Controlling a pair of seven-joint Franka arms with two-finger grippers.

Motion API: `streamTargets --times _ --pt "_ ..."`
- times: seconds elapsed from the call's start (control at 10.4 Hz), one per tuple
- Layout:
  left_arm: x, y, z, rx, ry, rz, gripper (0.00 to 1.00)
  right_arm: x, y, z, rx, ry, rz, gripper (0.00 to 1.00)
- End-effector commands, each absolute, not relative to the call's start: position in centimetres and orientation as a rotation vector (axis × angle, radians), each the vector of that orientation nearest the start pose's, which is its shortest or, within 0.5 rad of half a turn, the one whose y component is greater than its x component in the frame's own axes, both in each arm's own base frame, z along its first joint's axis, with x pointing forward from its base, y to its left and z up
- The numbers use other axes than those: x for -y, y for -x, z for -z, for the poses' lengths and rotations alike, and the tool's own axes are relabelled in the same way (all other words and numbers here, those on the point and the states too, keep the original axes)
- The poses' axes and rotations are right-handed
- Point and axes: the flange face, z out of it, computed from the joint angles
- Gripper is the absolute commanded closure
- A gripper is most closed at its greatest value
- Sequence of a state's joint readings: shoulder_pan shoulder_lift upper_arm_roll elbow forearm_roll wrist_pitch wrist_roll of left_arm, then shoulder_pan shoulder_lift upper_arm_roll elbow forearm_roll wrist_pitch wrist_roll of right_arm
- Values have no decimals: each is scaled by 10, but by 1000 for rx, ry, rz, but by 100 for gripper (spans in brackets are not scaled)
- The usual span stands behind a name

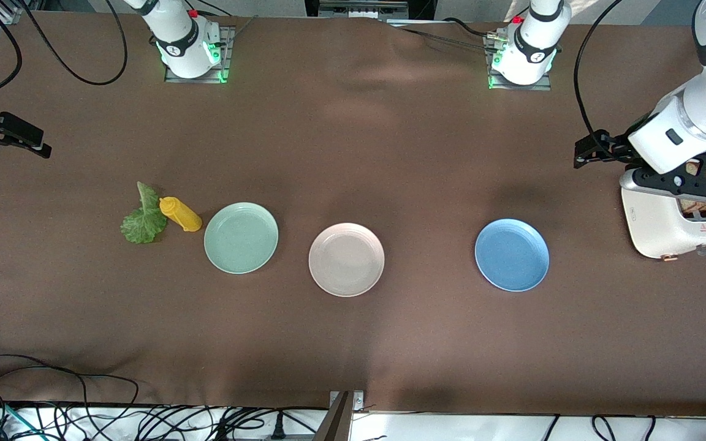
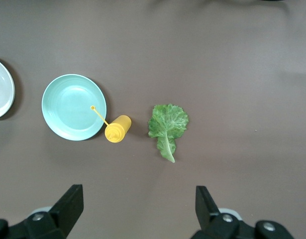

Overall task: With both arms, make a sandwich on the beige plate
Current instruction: 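Move the left gripper over the bread slices in the white toaster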

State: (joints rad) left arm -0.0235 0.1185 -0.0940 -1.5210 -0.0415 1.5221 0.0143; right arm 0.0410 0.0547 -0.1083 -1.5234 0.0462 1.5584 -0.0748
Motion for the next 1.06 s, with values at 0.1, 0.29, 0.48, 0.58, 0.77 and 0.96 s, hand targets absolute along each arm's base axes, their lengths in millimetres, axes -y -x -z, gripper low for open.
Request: streamTargets --times 0.1,0.29,0.48,0.58,0.77,0.96 --pt "71 -575 -577 -202 3195 -185 0 33 -567 -621 6 3107 -29 0" --pt "71 -574 -577 -200 3195 -184 0 33 -568 -621 8 3106 -27 0" --pt "70 -574 -577 -197 3195 -184 0 32 -567 -618 25 3107 -41 0" --pt "70 -573 -573 -197 3195 -199 0 35 -563 -613 9 3106 -95 0" --pt "70 -573 -573 -194 3194 -201 0 44 -562 -614 -10 3106 -93 0" --pt "70 -573 -573 -197 3193 -202 0 44 -562 -614 -13 3106 -93 0"
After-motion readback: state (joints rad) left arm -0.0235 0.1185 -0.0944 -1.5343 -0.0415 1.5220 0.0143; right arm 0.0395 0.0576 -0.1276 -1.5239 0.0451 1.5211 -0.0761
